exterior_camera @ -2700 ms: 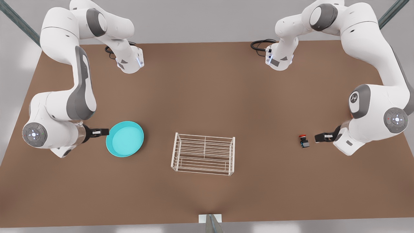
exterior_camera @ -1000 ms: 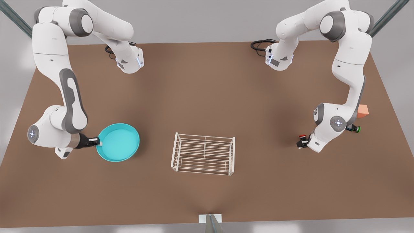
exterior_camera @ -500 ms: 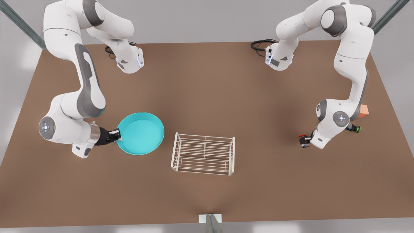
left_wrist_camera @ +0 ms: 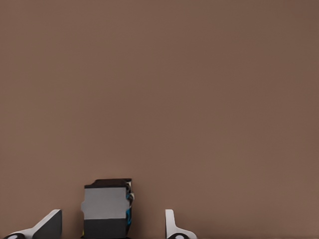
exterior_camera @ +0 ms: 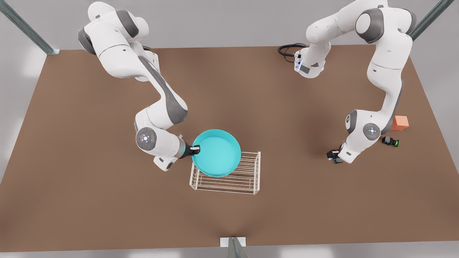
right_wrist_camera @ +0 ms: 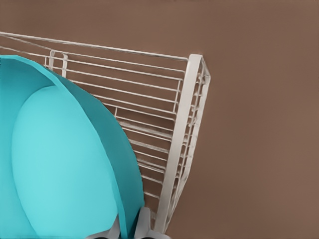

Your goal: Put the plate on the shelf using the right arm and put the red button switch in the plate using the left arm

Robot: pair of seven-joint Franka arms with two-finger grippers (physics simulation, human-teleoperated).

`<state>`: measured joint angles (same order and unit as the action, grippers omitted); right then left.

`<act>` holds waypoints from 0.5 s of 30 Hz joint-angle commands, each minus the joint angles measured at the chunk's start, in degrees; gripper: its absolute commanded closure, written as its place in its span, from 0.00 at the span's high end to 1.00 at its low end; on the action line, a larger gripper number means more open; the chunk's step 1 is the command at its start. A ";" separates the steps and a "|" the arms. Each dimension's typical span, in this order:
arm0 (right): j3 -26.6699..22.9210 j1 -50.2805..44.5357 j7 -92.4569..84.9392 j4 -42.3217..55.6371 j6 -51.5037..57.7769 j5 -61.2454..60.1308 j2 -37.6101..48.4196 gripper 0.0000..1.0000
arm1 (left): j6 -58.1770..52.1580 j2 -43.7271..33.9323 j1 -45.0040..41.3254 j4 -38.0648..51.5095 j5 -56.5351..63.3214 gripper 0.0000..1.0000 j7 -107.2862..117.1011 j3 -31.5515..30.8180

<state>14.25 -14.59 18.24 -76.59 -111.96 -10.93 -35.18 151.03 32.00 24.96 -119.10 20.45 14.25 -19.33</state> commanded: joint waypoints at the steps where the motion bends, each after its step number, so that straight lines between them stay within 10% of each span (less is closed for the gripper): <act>1: -0.02 -0.17 34.14 2.49 -4.41 0.91 -1.64 0.22 | 0.75 0.08 0.00 0.01 0.12 1.00 0.25 -0.01; 9: -0.10 -4.57 40.64 4.17 -7.57 4.08 -3.93 0.22 | 0.75 0.08 0.00 0.01 0.20 0.76 0.16 0.08; 11: -0.19 -4.39 40.82 4.17 -7.57 4.08 -3.84 1.00 | 0.75 0.08 0.00 0.01 0.20 0.76 0.16 0.08; 15: -0.28 -3.69 40.03 4.17 -6.87 4.08 -1.91 1.00 | 0.75 0.25 0.00 0.01 0.20 0.76 0.16 0.08</act>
<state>14.04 -18.41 41.09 -72.50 -118.28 -6.40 -37.33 151.75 32.29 24.97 -119.11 20.57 14.17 -19.24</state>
